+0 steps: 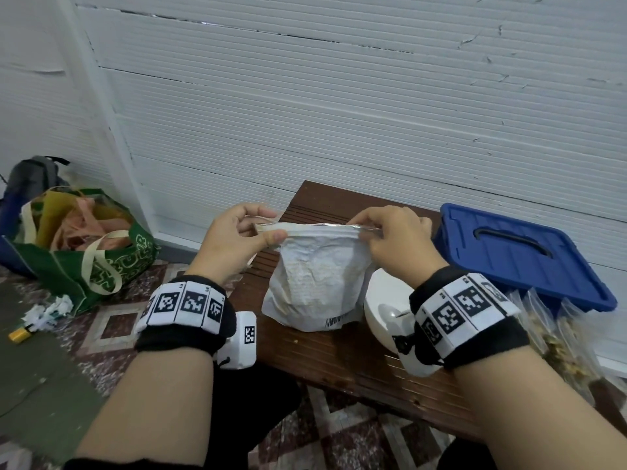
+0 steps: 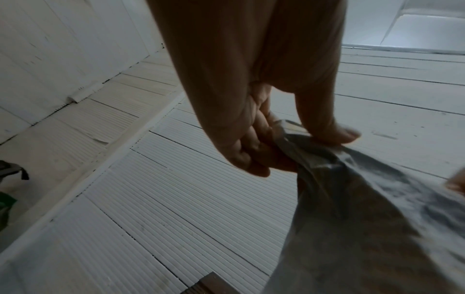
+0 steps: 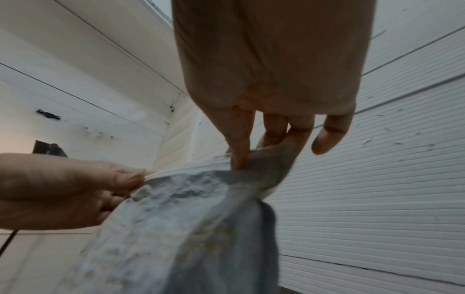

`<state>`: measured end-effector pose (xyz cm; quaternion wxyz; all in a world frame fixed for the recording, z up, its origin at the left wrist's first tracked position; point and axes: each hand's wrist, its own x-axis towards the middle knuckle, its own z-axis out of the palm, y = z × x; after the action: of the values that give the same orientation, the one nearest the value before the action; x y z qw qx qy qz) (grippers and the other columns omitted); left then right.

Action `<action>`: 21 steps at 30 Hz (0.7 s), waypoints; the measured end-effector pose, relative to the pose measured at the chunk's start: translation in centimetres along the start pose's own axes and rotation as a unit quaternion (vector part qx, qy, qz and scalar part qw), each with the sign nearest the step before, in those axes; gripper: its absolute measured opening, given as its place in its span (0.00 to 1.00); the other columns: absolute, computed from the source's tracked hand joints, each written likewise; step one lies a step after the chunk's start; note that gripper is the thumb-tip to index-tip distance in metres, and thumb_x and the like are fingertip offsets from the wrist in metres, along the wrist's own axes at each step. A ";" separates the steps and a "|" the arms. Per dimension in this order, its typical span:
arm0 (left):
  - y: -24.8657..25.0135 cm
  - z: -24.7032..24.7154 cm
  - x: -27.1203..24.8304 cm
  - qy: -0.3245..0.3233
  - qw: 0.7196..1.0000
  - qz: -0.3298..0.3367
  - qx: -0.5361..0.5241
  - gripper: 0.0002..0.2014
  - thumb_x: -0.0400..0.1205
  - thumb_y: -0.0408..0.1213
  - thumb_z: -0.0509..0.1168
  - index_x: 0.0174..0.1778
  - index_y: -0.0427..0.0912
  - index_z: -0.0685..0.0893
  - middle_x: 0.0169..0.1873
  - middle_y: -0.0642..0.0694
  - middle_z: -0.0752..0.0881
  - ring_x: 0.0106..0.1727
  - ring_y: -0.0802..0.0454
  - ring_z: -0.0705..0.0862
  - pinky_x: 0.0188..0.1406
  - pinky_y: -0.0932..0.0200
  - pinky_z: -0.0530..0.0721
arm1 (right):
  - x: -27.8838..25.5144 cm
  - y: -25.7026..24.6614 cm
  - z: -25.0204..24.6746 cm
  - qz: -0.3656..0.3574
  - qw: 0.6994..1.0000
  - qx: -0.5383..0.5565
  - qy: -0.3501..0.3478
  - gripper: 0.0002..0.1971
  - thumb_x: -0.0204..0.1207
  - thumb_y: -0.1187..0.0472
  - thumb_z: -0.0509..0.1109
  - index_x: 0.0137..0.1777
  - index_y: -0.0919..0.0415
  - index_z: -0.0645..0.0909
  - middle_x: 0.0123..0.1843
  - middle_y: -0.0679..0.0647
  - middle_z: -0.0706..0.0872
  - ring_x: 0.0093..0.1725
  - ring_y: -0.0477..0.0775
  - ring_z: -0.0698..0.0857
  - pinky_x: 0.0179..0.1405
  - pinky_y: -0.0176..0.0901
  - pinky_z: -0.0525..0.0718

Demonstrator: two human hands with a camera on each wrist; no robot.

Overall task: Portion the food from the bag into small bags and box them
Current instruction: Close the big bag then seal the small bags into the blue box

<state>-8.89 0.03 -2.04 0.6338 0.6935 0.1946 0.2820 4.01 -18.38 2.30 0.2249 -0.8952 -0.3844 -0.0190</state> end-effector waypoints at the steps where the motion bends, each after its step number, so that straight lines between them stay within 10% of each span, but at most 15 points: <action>1: -0.1 -0.2 0.0 0.000 1.000 -0.003 0.005 0.19 0.61 0.40 0.77 0.47 0.48 0.83 0.41 0.44 0.90 0.42 0.48 0.87 0.43 0.63 0.85 | 0.0 0.6 -0.2 0.010 1.000 0.025 -0.006 0.15 0.77 0.67 0.65 0.47 0.43 0.83 0.48 0.46 0.86 0.57 0.53 0.79 0.56 0.47 0.67; 3: -0.2 -0.2 0.0 0.012 1.000 0.000 0.021 0.16 0.63 0.39 0.78 0.45 0.48 0.83 0.39 0.39 0.90 0.40 0.47 0.86 0.43 0.60 0.83 | -0.2 1.5 -0.3 0.017 0.994 0.104 0.009 0.11 0.77 0.69 0.67 0.46 0.52 0.87 0.46 0.51 0.86 0.51 0.53 0.84 0.53 0.50 0.82; 6: -0.2 0.2 0.1 0.029 0.999 0.011 0.039 0.12 0.68 0.32 0.78 0.42 0.46 0.84 0.35 0.43 0.89 0.33 0.57 0.84 0.33 0.71 0.79 | -0.4 2.1 -0.2 0.009 0.991 0.124 0.051 0.08 0.77 0.70 0.69 0.46 0.59 0.89 0.43 0.52 0.87 0.46 0.51 0.85 0.41 0.31 0.78; 9: -0.2 0.5 0.3 0.028 0.998 0.020 0.053 0.11 0.68 0.33 0.78 0.40 0.46 0.84 0.33 0.49 0.88 0.32 0.59 0.83 0.31 0.74 0.79 | -0.6 2.1 0.1 0.001 0.990 0.120 0.075 0.08 0.76 0.71 0.69 0.46 0.60 0.89 0.40 0.50 0.85 0.44 0.50 0.83 0.45 0.37 0.78; 15: -0.2 0.1 0.3 0.022 0.997 0.027 0.070 0.12 0.63 0.43 0.78 0.41 0.52 0.87 0.42 0.37 0.90 0.43 0.41 0.85 0.48 0.53 0.85 | -1.3 2.4 0.4 0.007 0.979 0.178 0.097 0.06 0.76 0.67 0.72 0.49 0.57 0.87 0.39 0.48 0.86 0.42 0.41 0.83 0.45 0.27 0.80; 21: 0.7 0.4 -0.4 0.008 0.988 0.052 0.146 0.16 0.71 0.36 0.78 0.52 0.57 0.86 0.49 0.58 0.87 0.51 0.66 0.84 0.53 0.72 0.80 | -4.5 4.1 0.1 0.101 0.966 0.159 0.176 0.10 0.80 0.55 0.68 0.58 0.54 0.83 0.39 0.45 0.82 0.40 0.41 0.78 0.39 0.31 0.70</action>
<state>-8.98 -0.58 -1.46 0.5082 0.7857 0.2024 0.2891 3.71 -23.84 -0.25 0.4293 -0.8646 -0.2442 -0.0925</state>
